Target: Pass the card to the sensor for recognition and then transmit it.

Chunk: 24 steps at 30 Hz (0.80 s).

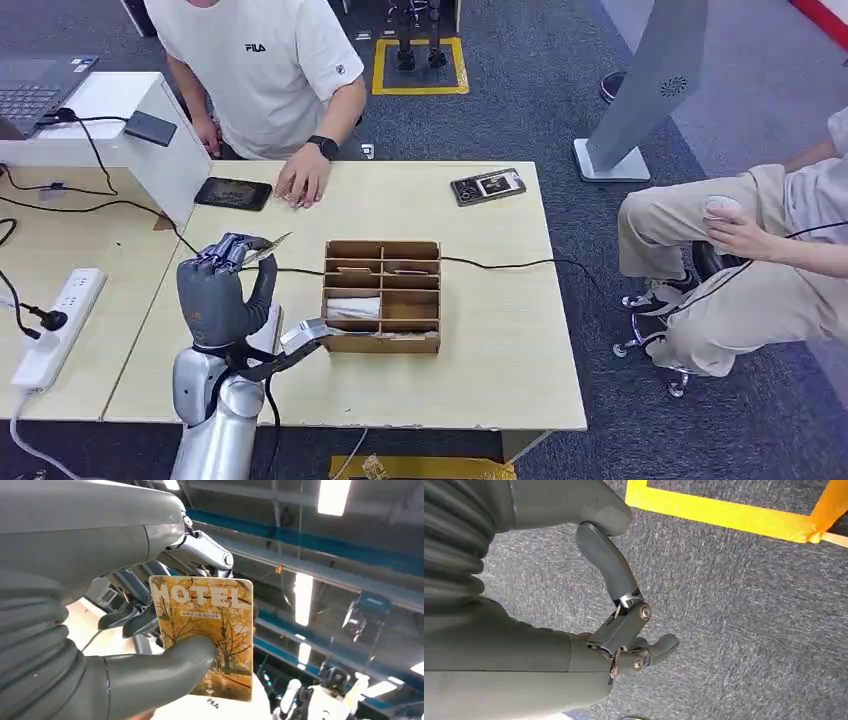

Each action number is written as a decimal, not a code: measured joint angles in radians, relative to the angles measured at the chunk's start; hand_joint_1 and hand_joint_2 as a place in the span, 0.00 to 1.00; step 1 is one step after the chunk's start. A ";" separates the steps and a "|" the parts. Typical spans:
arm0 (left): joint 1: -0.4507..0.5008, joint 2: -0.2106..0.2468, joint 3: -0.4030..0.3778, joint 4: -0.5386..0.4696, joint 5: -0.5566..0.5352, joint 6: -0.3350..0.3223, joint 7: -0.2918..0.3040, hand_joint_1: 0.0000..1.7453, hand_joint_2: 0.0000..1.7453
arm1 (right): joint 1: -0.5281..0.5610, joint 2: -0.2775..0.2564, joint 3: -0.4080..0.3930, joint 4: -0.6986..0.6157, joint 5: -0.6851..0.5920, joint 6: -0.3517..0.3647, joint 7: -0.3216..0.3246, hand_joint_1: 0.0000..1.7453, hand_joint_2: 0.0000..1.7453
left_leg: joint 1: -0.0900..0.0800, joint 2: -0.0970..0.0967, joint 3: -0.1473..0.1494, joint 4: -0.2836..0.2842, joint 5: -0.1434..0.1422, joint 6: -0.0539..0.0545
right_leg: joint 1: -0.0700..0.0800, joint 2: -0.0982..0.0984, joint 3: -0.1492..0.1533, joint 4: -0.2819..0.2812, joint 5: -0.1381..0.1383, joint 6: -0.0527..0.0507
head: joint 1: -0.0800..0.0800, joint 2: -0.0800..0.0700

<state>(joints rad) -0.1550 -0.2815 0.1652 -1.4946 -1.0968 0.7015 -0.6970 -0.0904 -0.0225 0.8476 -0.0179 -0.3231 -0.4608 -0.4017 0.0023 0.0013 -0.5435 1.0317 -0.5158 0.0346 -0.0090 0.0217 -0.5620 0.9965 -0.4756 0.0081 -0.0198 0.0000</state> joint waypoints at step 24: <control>0.000 -0.002 0.035 0.203 -0.046 0.000 0.059 1.00 1.00 | 0.003 -0.008 -0.019 0.011 0.000 0.003 0.002 0.00 1.00 | 0.000 0.000 0.000 0.000 0.000 0.000 | 0.000 0.000 0.000 0.000 0.000 0.000 | 0.000 0.000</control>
<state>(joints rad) -0.1553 -0.2831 0.2003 -1.2913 -1.1429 0.7019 -0.6378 -0.0873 -0.0301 0.8289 -0.0072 -0.3231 -0.4578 -0.3998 0.0023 0.0012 -0.5438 1.0316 -0.5158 0.0346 -0.0090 0.0216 -0.5620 0.9965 -0.4756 0.0081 -0.0198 0.0000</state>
